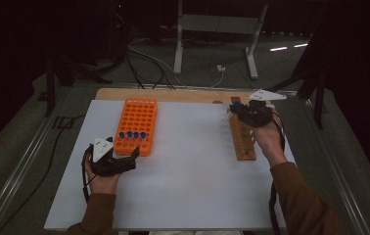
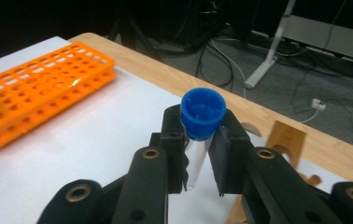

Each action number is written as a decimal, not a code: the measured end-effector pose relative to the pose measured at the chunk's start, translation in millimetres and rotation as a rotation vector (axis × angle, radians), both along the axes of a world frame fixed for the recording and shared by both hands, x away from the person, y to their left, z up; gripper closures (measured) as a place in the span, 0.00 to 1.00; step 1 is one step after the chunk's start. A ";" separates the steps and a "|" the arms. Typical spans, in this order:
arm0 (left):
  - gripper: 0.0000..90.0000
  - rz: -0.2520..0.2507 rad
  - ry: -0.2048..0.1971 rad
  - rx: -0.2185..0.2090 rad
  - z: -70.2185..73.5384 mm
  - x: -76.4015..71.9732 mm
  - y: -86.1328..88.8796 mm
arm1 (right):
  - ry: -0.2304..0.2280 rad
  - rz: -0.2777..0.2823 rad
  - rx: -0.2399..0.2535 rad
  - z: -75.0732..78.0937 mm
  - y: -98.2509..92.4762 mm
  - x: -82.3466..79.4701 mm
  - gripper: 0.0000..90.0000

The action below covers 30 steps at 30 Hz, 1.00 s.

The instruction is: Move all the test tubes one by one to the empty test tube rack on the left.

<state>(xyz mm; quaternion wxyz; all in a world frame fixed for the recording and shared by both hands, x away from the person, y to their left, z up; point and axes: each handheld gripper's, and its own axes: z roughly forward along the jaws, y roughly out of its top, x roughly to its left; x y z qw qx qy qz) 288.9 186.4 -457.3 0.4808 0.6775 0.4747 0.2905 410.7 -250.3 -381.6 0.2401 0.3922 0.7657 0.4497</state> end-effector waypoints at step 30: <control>0.06 -0.221 -0.023 0.107 18.1 15.7 -99.7 | 0.109 0.260 0.040 -15.0 81.0 -46.2 0.86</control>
